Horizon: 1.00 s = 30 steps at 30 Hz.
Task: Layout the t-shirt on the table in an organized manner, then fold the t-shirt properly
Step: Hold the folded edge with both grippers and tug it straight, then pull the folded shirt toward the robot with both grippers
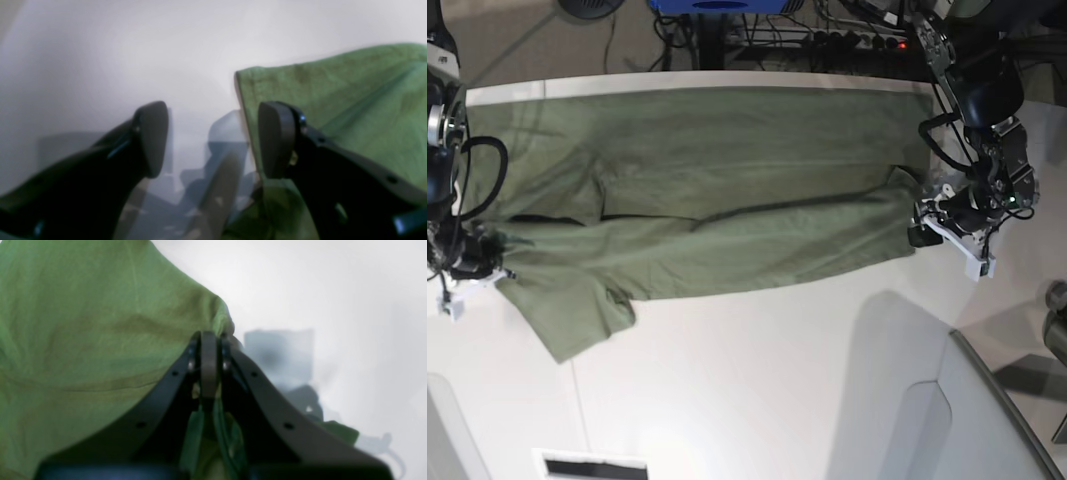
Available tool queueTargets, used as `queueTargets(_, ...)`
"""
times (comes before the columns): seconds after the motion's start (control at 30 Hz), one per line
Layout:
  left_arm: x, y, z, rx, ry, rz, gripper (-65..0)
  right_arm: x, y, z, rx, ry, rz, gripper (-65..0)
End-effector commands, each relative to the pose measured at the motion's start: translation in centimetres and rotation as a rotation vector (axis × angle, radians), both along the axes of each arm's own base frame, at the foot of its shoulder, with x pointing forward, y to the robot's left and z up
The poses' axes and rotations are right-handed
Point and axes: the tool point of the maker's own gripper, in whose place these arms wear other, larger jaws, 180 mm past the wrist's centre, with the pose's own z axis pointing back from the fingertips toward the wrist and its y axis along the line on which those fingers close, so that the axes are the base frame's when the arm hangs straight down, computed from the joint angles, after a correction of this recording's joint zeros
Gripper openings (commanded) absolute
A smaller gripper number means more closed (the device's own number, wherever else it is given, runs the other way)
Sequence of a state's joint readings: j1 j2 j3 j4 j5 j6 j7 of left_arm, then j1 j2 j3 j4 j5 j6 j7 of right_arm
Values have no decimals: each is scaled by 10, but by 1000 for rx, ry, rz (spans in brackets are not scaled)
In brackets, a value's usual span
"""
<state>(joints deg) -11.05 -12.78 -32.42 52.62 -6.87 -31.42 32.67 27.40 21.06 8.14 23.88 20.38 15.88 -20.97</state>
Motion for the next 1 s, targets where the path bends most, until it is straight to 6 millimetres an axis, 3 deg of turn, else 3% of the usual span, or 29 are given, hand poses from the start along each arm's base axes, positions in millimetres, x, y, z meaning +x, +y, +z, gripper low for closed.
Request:
queueTargets(0.0,13,5,10,0,-30,6,-250,13,-12,15,-20,-37,-6,-650)
queueTargets(0.1,9,-1,-4,-40,-1,17,-252,13,-12,15,-20,-37,-6,-650)
queueTargets(0.37,27,-40,-6,-53,9,-86,-253,13,-12,15,-20,-37,-6,-650)
queueTargets(0.53,30,-41,-6,-49,10,-82,-263,13,-12,15,-20,-37,-6,-650)
queueTargets(0.6,31,-37,-6,-40,12,-56,-327,13,-12,15,-20,-37,-6,-650)
queueTargets(0.8,33,-35,-5,-31,13,-48,-650,13,-12,15,-20,-37,-6,-650)
queueTargets(0.97,35,-34,-3,-28,7,-48,-650,13,-11,15,-20,-38,-5,-650)
